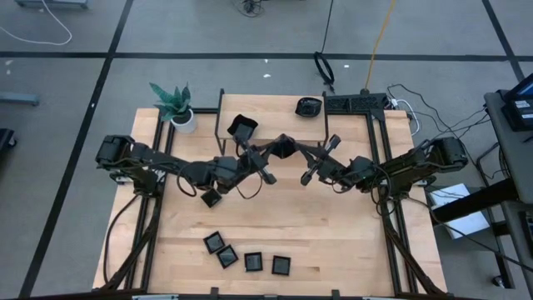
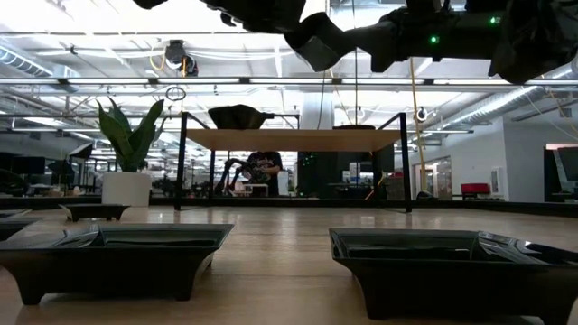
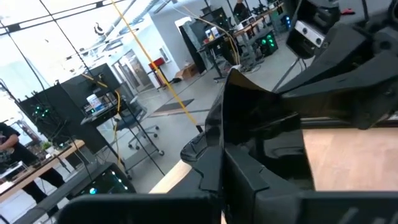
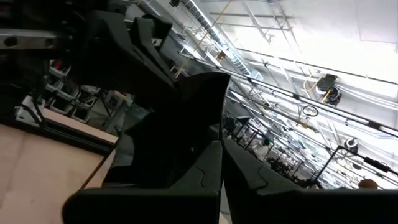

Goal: Pick & Place Mini shaped plates
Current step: Stack the black distorted square plate on top of the other black distorted square plate on the shelf

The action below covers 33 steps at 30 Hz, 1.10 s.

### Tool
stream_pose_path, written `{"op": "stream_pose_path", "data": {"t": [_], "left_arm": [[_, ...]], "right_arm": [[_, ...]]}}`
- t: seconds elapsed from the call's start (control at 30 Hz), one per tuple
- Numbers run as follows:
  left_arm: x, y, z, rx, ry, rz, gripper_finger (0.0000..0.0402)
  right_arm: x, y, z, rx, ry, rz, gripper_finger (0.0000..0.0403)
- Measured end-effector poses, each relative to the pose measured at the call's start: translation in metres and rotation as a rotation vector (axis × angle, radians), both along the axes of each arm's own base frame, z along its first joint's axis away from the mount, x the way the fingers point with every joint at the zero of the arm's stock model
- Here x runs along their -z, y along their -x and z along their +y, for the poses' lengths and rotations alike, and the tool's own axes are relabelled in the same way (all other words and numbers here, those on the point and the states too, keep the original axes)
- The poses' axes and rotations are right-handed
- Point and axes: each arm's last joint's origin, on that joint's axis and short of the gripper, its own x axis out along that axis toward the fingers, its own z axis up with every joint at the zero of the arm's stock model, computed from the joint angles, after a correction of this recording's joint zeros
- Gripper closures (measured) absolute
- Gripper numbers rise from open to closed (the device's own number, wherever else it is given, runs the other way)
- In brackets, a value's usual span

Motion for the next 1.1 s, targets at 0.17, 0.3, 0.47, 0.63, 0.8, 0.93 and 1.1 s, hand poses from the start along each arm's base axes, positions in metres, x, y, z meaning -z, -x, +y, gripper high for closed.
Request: {"op": "stream_pose_path", "data": {"t": [0.17,0.3,0.47,0.63,0.8,0.93,1.1], "left_arm": [[-0.001,0.0,-0.001,0.001,0.0,-0.007,0.0396],[-0.001,0.0,-0.001,-0.013,-0.008,-0.001,0.0398],[-0.006,0.005,-0.002,-0.128,-0.009,-0.021,0.0398],[-0.027,0.021,0.001,-0.255,0.006,-0.063,0.0398],[-0.055,0.05,0.013,-0.367,0.07,-0.126,0.0399],[-0.066,0.082,0.029,-0.363,0.181,-0.141,0.0399],[-0.056,0.114,0.06,-0.192,0.55,-0.113,0.04]], "right_arm": [[0.0,0.0,0.004,-0.031,0.02,0.012,0.0385],[0.0,0.0,0.012,-0.052,0.037,0.02,0.0324],[-0.003,0.004,0.027,-0.041,0.036,-0.002,0.024],[-0.005,0.007,0.036,0.025,0.05,0.01,0.02],[-0.003,0.009,0.036,0.134,0.021,0.052,0.0196],[-0.002,0.011,0.034,0.24,-0.015,0.078,0.0195],[-0.005,0.014,0.036,0.24,-0.024,0.071,0.0195]]}}
